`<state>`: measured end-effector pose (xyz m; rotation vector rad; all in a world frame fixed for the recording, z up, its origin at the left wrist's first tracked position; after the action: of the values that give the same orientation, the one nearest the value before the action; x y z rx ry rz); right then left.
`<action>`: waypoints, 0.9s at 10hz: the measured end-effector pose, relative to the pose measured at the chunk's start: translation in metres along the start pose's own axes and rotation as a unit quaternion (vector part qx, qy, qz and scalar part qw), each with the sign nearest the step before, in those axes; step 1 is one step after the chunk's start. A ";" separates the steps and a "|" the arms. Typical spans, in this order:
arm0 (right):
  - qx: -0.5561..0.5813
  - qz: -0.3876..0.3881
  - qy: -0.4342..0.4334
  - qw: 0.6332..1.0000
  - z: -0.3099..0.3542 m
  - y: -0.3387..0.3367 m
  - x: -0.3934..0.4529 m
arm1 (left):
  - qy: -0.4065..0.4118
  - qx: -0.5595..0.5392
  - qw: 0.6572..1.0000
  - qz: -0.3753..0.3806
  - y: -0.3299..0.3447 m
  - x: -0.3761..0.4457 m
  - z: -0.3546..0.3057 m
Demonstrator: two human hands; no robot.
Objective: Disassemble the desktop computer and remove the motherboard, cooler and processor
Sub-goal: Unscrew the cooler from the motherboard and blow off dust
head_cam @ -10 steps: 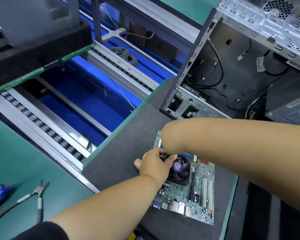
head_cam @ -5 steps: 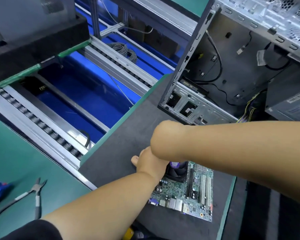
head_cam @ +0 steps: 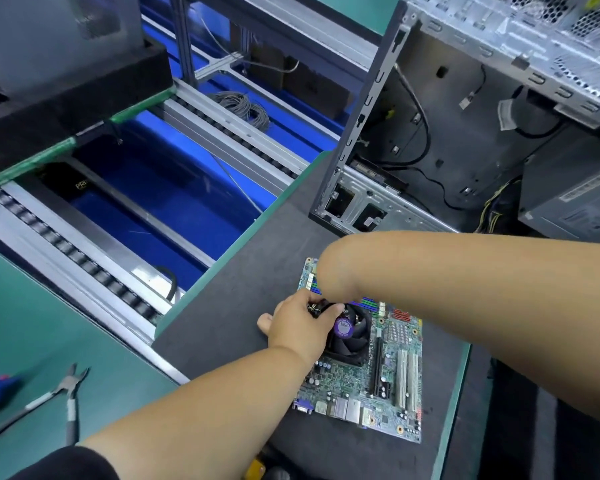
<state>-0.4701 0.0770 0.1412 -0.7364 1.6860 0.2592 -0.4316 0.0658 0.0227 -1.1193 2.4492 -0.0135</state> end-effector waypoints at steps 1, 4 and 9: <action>0.007 -0.032 0.108 0.994 -0.001 -0.018 0.002 | 0.059 0.203 0.977 0.007 -0.009 -0.001 -0.008; -0.032 -0.165 0.174 0.970 -0.006 -0.012 -0.016 | -0.065 -0.051 0.996 0.027 0.005 -0.001 0.016; 0.441 -0.242 0.303 0.809 0.044 0.112 0.026 | 0.198 0.281 0.889 0.301 -0.015 0.000 0.014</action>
<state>-0.5043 0.1792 0.0811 -0.5057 1.8507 -1.1763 -0.4153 0.0575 0.0133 -0.0860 2.7580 -0.7711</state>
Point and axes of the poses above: each hand's wrist, its own x-axis towards the middle knuckle, its own y-axis out of the palm, z = x × y, the point moved 8 cm from there along x, towards the middle knuckle, and after that the axes turned 12 degrees about -x, right-handed, at the moved point
